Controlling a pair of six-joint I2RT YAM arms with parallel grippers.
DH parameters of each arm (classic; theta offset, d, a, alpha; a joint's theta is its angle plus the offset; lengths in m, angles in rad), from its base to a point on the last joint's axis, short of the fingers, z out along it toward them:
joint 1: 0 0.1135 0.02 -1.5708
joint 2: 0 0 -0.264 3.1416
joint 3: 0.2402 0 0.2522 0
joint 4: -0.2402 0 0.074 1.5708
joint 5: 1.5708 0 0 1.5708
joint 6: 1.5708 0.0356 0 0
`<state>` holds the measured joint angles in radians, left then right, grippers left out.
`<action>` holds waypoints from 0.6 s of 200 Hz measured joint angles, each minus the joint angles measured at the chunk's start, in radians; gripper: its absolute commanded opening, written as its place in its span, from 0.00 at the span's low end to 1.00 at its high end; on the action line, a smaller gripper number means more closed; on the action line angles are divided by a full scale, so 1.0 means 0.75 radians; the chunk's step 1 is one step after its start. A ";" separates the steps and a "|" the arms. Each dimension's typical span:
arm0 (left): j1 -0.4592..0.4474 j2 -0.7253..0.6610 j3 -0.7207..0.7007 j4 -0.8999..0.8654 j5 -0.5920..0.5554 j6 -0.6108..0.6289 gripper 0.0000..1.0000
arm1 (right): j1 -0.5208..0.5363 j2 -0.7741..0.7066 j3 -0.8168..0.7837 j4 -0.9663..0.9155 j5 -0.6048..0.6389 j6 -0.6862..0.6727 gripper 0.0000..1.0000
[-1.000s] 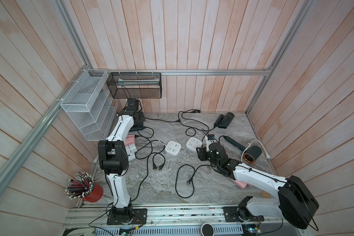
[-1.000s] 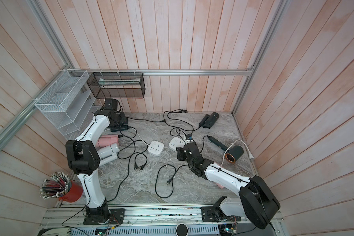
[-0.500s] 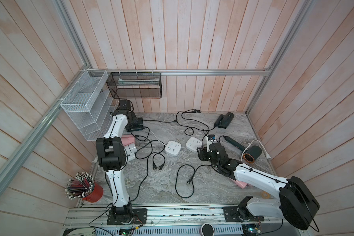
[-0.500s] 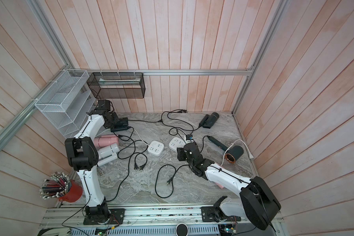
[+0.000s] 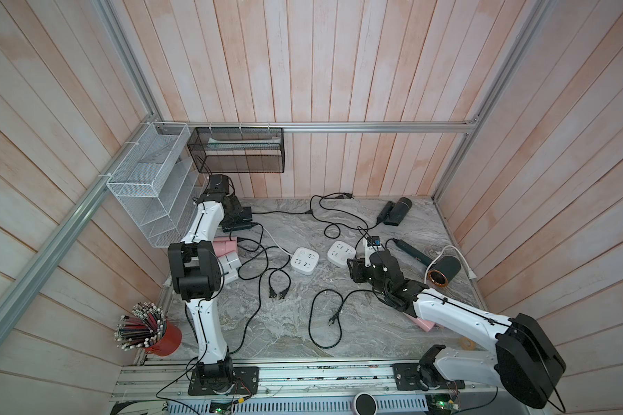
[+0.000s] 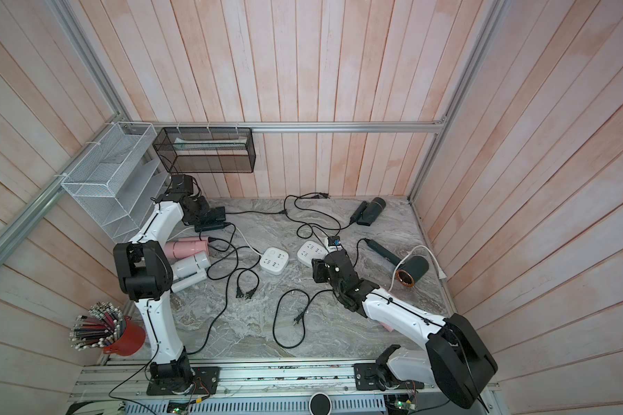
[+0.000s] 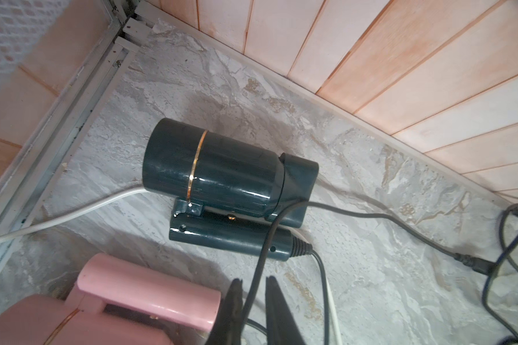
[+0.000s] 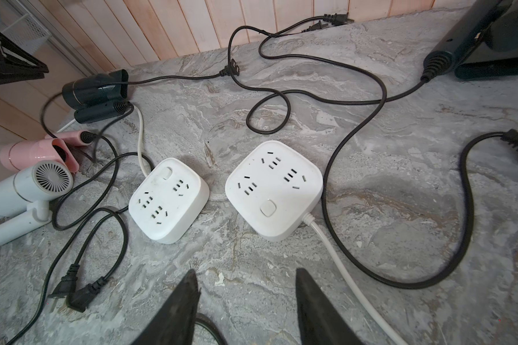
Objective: Charge the blow dryers
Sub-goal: Move the charging cable to the center of the board.
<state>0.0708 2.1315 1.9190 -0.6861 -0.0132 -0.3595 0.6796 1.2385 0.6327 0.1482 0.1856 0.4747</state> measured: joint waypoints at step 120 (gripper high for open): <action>-0.163 -0.228 -0.210 0.132 0.259 0.229 0.49 | 0.000 0.009 0.000 0.001 -0.006 -0.042 0.53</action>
<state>-0.0517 1.9602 1.7618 -0.5869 0.1810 -0.1879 0.6796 1.2449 0.6327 0.1490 0.1814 0.4435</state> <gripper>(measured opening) 0.470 0.529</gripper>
